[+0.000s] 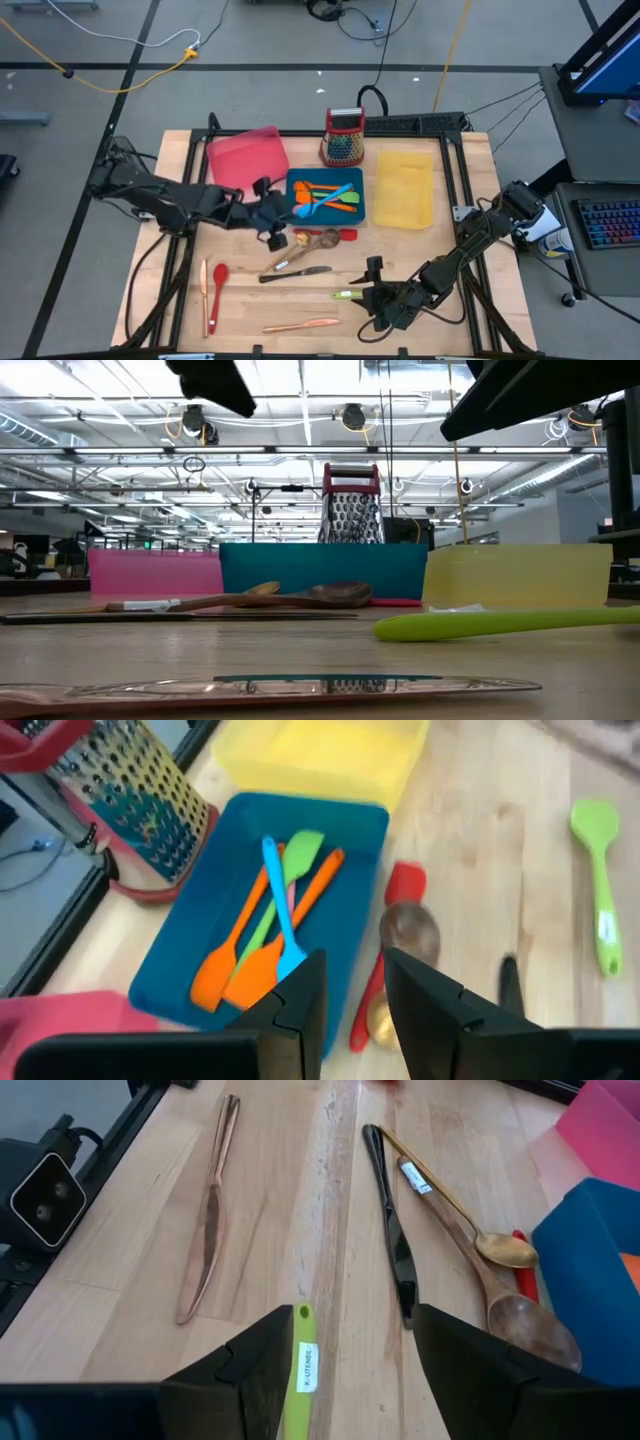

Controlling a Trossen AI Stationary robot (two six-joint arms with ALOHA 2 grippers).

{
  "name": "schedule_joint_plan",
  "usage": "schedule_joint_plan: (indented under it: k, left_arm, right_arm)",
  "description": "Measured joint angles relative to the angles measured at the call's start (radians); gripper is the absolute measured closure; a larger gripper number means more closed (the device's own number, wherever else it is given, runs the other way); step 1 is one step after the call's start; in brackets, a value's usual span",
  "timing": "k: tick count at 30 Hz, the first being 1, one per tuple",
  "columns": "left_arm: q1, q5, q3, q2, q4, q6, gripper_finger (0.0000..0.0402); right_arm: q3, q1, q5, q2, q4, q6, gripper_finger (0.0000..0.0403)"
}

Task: Pick & Place Kitchen Items
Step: Put the gold table knife into the yellow bin

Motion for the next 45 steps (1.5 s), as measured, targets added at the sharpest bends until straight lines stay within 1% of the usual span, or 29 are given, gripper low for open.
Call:
schedule_joint_plan:
  k: [2, 5, 8, 12, 16, 18, 21, 22, 24, 26, 30, 32, 34, 36, 41, 45]
  left_arm:
    - [-0.043, -0.029, 0.0, 0.002, -0.034, -0.011, 0.0293]
    - [-0.105, -0.077, 0.0, 0.001, -0.036, -0.042, 0.0293]
    - [-0.172, -0.167, 0.0, 0.001, -0.015, -0.046, 0.0293]
    - [-0.263, -0.267, 0.0, -0.007, -0.031, -0.051, 0.0293]
    - [-0.338, -0.332, -0.007, -0.006, -0.102, -0.112, 0.0293]
    - [-0.361, -0.355, -0.034, -0.007, -0.1, -0.151, 0.0293]
    - [-0.39, -0.356, -0.1, -0.006, -0.087, -0.23, 0.0293]
    - [-0.398, -0.357, -0.131, -0.006, -0.065, -0.256, 0.0293]
    - [-0.413, -0.358, -0.204, -0.006, 0.031, -0.275, 0.0293]
    - [-0.425, -0.344, -0.293, -0.006, 0.184, -0.255, 0.0293]
    - [-0.435, -0.285, -0.461, -0.006, 0.564, -0.185, 0.0293]
    - [-0.435, -0.258, -0.529, -0.005, 0.709, -0.169, 0.0293]
    - [-0.435, -0.251, -0.581, -0.005, 0.809, -0.175, 0.0293]
    - [-0.435, -0.241, -0.617, -0.005, 0.866, -0.18, 0.0293]
    - [-0.433, -0.227, -0.653, -0.005, 0.872, -0.272, 0.0293]
    - [-0.425, -0.146, -0.663, -0.005, 0.869, -0.285, 0.0293]
  right_arm:
    - [0.0, 0.0, 0.0, 0.0, 0.0, 0.0, 0.0202]
    - [0.0, 0.0, 0.0, 0.0, 0.0, 0.0, 0.0203]
    - [0.0, 0.0, 0.0, 0.0, 0.001, 0.001, 0.0204]
    - [0.0, 0.0, 0.0, 0.0, 0.004, 0.001, 0.0204]
    - [0.0, 0.0, 0.0, 0.0, 0.005, 0.001, 0.0206]
    - [0.0, 0.0, 0.0, 0.0, 0.007, 0.001, 0.0206]
    - [0.0, 0.0, 0.002, 0.0, 0.008, 0.001, 0.0206]
    - [0.0, 0.0, 0.002, 0.0, 0.008, 0.001, 0.0206]
    - [0.0, 0.0, 0.002, 0.0, 0.008, 0.001, 0.0206]
    - [0.0, 0.0, 0.002, 0.0, 0.008, 0.001, 0.0206]
    - [0.0, -0.001, 0.003, 0.0, 0.008, 0.001, 0.0206]
    - [0.0, -0.001, 0.003, 0.0, 0.008, 0.001, 0.0206]
    - [0.0, -0.001, 0.003, 0.0, 0.008, 0.001, 0.0206]
    - [0.0, -0.001, 0.003, 0.0, 0.008, 0.001, 0.0206]
    - [0.0, 0.0, 0.003, 0.0, 0.008, 0.001, 0.0206]
    - [0.0, -0.001, 0.004, 0.0, 0.008, 0.0, 0.0206]
